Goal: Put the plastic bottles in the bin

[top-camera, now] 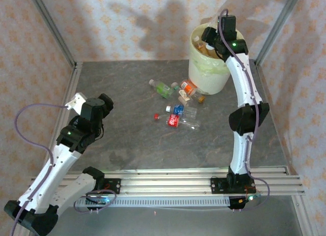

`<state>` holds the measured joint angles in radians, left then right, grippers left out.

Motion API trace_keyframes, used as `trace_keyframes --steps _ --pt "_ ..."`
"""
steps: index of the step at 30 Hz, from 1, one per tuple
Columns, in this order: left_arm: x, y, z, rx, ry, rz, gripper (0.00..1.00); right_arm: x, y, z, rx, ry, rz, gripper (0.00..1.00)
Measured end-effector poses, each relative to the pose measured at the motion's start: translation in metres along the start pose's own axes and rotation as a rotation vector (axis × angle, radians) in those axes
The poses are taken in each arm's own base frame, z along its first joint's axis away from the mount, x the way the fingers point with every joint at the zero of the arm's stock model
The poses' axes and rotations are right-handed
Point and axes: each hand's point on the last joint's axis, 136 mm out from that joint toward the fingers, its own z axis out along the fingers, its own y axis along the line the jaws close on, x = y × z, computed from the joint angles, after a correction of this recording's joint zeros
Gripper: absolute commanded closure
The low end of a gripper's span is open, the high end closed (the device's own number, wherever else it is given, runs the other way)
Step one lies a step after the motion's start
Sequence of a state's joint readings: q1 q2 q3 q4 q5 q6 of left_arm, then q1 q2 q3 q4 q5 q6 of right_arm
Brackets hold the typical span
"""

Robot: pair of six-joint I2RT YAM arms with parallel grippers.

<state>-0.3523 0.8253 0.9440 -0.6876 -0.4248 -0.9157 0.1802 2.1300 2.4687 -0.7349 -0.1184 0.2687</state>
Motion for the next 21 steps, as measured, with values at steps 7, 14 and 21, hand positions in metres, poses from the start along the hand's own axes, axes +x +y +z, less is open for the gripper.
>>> trace_keyframes --steps 7,14,21 --pt "0.002 0.003 0.002 -0.013 0.004 0.007 0.0 0.007 0.002 0.022 -0.009 0.024 0.07 0.26" --pt "0.003 0.003 0.003 -0.016 0.006 0.01 0.0 0.007 0.007 0.023 -0.038 0.03 0.089 0.25" --pt "0.011 0.004 0.011 -0.041 0.025 0.032 0.0 0.006 0.022 0.009 -0.122 0.033 0.053 0.24"
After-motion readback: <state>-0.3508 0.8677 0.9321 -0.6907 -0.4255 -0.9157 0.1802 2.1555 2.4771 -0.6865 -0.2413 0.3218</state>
